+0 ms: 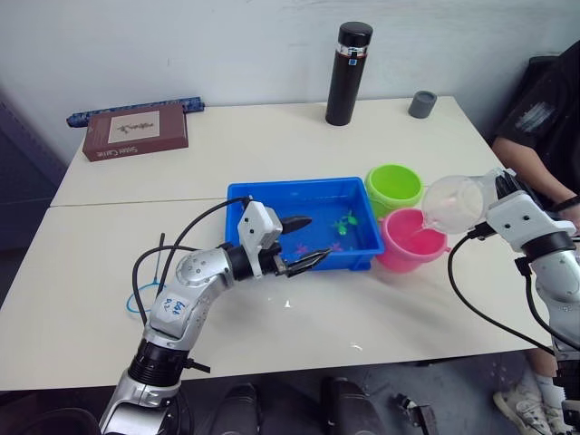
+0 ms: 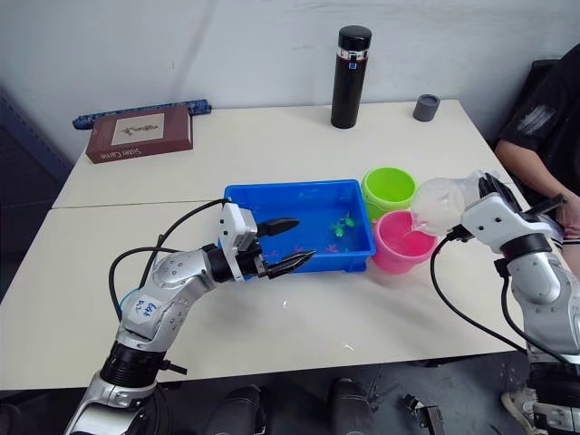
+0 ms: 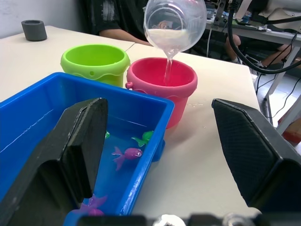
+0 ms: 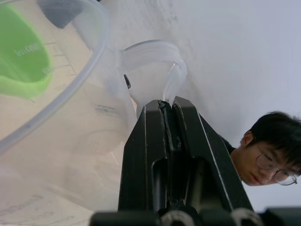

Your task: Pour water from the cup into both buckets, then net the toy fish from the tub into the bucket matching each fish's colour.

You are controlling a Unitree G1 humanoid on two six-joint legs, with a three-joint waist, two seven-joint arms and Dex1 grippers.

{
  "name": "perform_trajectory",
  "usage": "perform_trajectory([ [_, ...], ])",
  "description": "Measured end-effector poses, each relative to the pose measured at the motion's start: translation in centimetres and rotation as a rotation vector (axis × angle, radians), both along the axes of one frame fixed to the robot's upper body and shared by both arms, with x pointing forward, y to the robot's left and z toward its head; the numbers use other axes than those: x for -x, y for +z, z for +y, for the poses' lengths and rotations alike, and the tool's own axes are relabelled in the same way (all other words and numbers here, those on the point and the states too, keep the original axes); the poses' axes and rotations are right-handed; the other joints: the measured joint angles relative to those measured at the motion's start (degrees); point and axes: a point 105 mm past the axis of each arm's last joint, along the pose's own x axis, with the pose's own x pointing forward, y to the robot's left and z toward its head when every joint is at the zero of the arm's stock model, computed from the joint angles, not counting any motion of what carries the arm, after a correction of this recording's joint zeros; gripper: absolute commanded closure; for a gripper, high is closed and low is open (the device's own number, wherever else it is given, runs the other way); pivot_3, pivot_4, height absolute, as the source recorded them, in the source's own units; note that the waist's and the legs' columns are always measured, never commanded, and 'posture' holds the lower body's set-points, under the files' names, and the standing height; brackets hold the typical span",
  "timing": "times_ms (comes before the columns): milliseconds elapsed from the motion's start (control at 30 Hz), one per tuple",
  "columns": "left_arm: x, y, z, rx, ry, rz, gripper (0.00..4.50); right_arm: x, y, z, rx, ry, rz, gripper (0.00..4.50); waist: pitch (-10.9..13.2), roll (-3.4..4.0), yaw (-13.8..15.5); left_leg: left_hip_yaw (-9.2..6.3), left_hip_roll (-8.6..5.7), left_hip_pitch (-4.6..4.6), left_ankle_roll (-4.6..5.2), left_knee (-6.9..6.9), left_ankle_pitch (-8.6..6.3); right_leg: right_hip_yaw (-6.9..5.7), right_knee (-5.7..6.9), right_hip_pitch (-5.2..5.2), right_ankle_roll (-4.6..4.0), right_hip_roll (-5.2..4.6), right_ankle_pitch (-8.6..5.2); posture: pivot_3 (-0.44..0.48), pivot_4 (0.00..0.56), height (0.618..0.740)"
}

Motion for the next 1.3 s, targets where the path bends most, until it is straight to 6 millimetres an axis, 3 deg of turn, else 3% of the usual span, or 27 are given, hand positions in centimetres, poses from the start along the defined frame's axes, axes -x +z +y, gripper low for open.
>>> perform_trajectory([
  [1300,0.0,0.0,0.1,0.003,0.008,-0.002,0.68,-0.1,0.6,1.5,0.134,0.037,-0.061,4.44,0.00,0.00,-0.01,0.04,0.00,0.04,-0.02,0.06,0.02,0.04,0.11,0.01,0.03,0.00,0.01,0.000,0.150,0.740],
])
